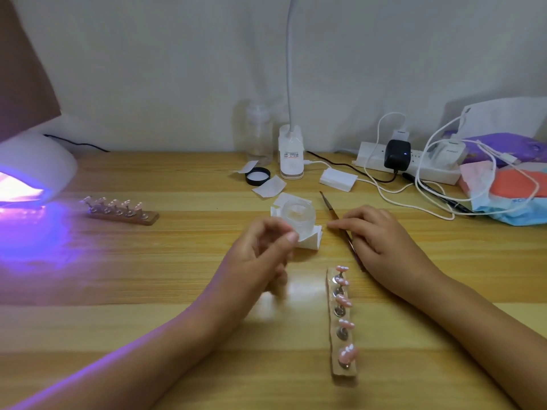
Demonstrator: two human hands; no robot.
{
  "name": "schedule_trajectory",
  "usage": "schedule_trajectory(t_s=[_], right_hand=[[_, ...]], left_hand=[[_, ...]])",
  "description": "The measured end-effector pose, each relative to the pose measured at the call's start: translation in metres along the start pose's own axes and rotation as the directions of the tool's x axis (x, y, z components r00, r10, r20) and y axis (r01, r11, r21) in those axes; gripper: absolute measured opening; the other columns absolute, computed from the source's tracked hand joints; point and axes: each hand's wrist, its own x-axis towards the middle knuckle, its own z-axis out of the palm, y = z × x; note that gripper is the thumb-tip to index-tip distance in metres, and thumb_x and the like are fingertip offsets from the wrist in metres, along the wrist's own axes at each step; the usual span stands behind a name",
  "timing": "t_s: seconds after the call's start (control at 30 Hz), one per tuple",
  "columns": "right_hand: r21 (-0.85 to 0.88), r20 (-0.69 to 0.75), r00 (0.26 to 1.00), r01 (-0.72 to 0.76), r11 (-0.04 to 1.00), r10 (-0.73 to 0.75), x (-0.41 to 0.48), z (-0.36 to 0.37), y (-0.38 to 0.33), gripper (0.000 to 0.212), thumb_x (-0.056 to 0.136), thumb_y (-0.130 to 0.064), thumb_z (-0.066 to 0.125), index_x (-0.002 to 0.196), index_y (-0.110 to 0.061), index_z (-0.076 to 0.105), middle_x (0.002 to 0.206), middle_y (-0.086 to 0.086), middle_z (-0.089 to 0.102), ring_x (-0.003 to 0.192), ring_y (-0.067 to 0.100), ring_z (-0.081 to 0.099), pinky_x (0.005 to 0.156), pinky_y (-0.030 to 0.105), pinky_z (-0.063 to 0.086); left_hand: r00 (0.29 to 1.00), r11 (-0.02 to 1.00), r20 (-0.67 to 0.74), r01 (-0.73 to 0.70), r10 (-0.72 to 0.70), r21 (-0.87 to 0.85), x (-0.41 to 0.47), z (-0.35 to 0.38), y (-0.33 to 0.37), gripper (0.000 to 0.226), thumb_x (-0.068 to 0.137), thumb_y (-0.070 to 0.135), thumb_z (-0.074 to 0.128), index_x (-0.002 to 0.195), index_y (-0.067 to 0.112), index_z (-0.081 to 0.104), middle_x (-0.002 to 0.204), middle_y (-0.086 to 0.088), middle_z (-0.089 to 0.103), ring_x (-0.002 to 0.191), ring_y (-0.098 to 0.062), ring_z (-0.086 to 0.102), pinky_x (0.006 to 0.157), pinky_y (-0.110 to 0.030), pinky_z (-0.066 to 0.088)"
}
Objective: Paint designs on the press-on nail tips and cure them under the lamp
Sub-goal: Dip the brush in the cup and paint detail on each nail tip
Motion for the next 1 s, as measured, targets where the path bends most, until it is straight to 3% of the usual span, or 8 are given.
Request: schedule_trajectory(t_s=[0.1,0.2,0.33,0.5,0.57,0.63,0.8,1.0], right_hand=[[0.0,0.009,1.0,0.009,1.0,-0.009,0.0,-0.001,-0.002,0.044,0.093,0.004,0.053,0.123,-0.023,0.069,0.118,0.001,0.06,0.11,0.023,0.05,0.096,0.033,0.037],[-0.003,0.029,1.0,-0.002,1.0,0.002,-0.001,-0.005,-0.007,0.049,0.093,0.005,0.051,0.126,-0.027,0.066,0.12,-0.002,0.056,0.112,0.018,0.046,0.097,0.029,0.035],[-0.019,-0.025,0.999,0.042,0.999,-0.043,0.006,-0.039,-0.025,0.041,0.097,-0.009,0.051,0.129,-0.032,0.061,0.117,-0.01,0.054,0.109,0.008,0.045,0.089,0.022,0.034],[0.034,0.27,0.962,0.016,0.999,-0.025,0.002,-0.104,-0.035,0.022,0.083,-0.045,0.055,0.102,-0.051,0.064,0.093,-0.026,0.063,0.089,-0.002,0.058,0.068,0.012,0.045],[-0.111,0.447,0.893,-0.008,0.994,0.057,-0.006,-0.099,-0.032,0.016,0.085,-0.045,0.062,0.1,-0.052,0.061,0.091,-0.024,0.061,0.087,-0.004,0.055,0.068,0.016,0.045],[-0.197,0.481,0.872,0.011,0.98,0.087,-0.011,-0.085,-0.026,0.021,0.089,-0.041,0.066,0.105,-0.051,0.057,0.09,-0.02,0.057,0.089,-0.006,0.049,0.073,0.014,0.041],[0.048,0.465,0.883,0.046,0.998,-0.063,-0.011,-0.058,-0.026,0.047,0.092,-0.028,0.067,0.132,-0.045,0.05,0.099,-0.025,0.046,0.106,-0.011,0.039,0.086,0.007,0.033],[0.099,0.528,0.836,0.116,0.988,-0.151,-0.009,-0.046,-0.028,0.033,0.089,-0.031,0.068,0.118,-0.043,0.057,0.105,-0.026,0.039,0.107,-0.004,0.034,0.091,0.019,0.038]], left_hand=[[0.952,0.992,-0.303,0.007,-0.045,-0.123,0.008,-0.007,-0.004,0.013,0.082,0.038,0.064,0.092,0.037,0.055,0.075,0.013,0.059,0.059,-0.005,0.056,0.057,-0.027,0.047],[0.908,0.957,-0.401,-0.002,-0.119,-0.289,0.014,-0.012,-0.003,0.01,0.096,0.022,0.057,0.104,0.026,0.052,0.103,0.0,0.055,0.076,-0.011,0.059,0.059,-0.021,0.053],[0.9,0.952,-0.419,-0.014,-0.122,-0.307,0.015,-0.011,-0.001,0.014,0.099,0.02,0.053,0.109,0.029,0.05,0.115,-0.002,0.052,0.085,-0.015,0.058,0.062,-0.02,0.054],[0.9,0.963,-0.426,-0.035,-0.087,-0.269,0.016,-0.009,-0.002,0.019,0.1,0.015,0.05,0.11,0.031,0.049,0.109,0.001,0.05,0.084,-0.013,0.056,0.062,-0.019,0.053],[0.904,0.966,-0.42,-0.03,-0.084,-0.257,0.016,-0.008,-0.002,0.021,0.099,0.013,0.05,0.109,0.032,0.048,0.109,0.002,0.05,0.08,-0.011,0.057,0.062,-0.019,0.053],[0.906,0.966,-0.415,-0.032,-0.08,-0.256,0.015,-0.008,-0.003,0.023,0.098,0.012,0.051,0.109,0.032,0.049,0.11,0.001,0.05,0.076,-0.009,0.058,0.062,-0.019,0.053],[0.899,0.971,-0.43,-0.022,-0.085,-0.24,0.015,-0.008,0.0,0.025,0.099,0.009,0.049,0.108,0.032,0.048,0.11,0.0,0.051,0.08,-0.011,0.057,0.061,-0.019,0.054],[0.897,0.974,-0.434,-0.014,-0.088,-0.228,0.017,-0.01,-0.005,0.023,0.1,0.008,0.047,0.113,0.027,0.049,0.109,0.001,0.054,0.083,-0.014,0.056,0.067,-0.026,0.051]])
